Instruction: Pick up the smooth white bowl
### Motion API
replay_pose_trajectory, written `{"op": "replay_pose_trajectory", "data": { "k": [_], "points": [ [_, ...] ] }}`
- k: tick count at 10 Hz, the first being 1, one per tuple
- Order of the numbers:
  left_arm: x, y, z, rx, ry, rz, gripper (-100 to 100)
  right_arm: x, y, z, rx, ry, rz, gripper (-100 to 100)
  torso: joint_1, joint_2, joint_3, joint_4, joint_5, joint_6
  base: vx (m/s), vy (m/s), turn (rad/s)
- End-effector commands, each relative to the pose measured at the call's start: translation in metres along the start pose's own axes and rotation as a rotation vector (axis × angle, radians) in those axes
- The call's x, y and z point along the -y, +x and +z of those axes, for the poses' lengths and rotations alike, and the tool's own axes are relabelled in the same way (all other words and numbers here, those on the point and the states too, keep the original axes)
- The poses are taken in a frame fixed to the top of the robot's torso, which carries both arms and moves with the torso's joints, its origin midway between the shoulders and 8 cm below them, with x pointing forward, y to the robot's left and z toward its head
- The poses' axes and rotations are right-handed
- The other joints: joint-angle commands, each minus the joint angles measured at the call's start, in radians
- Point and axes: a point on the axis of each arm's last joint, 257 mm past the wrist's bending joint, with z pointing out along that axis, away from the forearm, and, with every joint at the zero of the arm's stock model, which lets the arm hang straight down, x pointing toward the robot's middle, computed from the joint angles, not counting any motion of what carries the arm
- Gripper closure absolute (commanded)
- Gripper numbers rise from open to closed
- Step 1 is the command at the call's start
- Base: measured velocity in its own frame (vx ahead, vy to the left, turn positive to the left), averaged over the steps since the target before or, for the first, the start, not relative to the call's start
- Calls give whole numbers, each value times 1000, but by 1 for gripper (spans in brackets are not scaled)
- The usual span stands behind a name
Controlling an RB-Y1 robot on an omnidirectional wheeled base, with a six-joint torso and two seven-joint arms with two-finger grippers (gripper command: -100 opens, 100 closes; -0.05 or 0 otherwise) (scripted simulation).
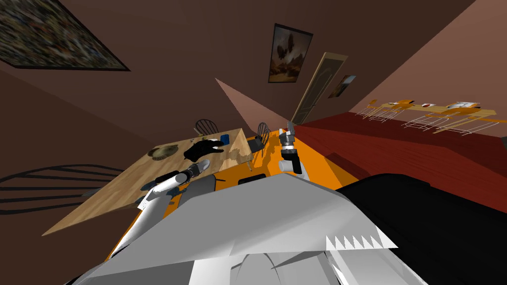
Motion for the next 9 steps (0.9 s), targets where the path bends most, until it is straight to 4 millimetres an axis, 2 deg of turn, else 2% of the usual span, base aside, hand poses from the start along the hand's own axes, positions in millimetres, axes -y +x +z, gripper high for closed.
{"op": "replay_pose_trajectory", "data": {
  "k": [1, 4, 5, 9],
  "points": [
    [-9, -4, 3, 1, -30, -12, -100, 0, 0, 0, 0, 0, 0, 0, 0, 0, 0, 0, 0, 0, 50, 35, -19],
    [-41, -13, 6, -2, -126, -58, -100, 0, 0, 0, 0, 0, 0, 0, -3, 1, 1, 0, -1, 0, 52, 25, -41],
    [-41, -13, 6, -2, -126, -58, -100, 0, 0, 0, 0, 0, 0, 0, -3, 1, 1, 0, 0, 0, 45, 20, -5],
    [-82, -16, 7, -10, -228, -96, -100, 0, 0, 0, 0, 0, 0, 0, -3, 2, 1, 1, -1, 0, 37, 20, -27]
  ]
}}
